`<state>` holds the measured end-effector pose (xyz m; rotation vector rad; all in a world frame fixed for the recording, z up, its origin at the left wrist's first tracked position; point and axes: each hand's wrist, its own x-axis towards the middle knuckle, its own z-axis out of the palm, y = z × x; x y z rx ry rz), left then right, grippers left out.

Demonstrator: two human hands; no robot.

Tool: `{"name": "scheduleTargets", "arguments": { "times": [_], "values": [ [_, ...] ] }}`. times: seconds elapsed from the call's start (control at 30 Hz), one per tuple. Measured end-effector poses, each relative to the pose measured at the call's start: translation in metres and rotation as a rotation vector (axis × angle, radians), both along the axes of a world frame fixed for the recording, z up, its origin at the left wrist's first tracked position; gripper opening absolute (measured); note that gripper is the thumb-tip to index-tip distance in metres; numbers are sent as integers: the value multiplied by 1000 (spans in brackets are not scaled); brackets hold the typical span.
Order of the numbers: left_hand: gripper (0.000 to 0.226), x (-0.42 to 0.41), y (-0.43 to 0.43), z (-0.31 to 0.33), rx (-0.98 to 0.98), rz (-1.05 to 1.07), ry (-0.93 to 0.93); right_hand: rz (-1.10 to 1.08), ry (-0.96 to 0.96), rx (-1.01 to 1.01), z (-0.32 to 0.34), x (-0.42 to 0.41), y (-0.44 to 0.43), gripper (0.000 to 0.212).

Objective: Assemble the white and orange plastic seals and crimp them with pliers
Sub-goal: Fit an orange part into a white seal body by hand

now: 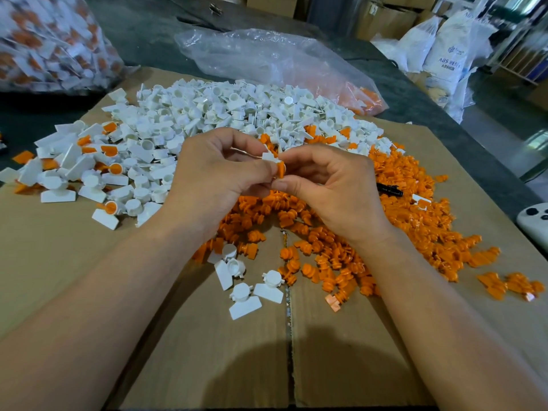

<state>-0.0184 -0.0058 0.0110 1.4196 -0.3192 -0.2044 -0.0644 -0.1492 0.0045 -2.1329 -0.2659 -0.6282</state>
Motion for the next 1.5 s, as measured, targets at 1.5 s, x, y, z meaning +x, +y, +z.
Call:
{"name": "scheduleTargets", "arguments": {
  "times": [1.5],
  "values": [
    [20, 2, 3, 0, 6, -24, 53, -417, 211, -185, 34, -10, -43, 18]
  ]
}}
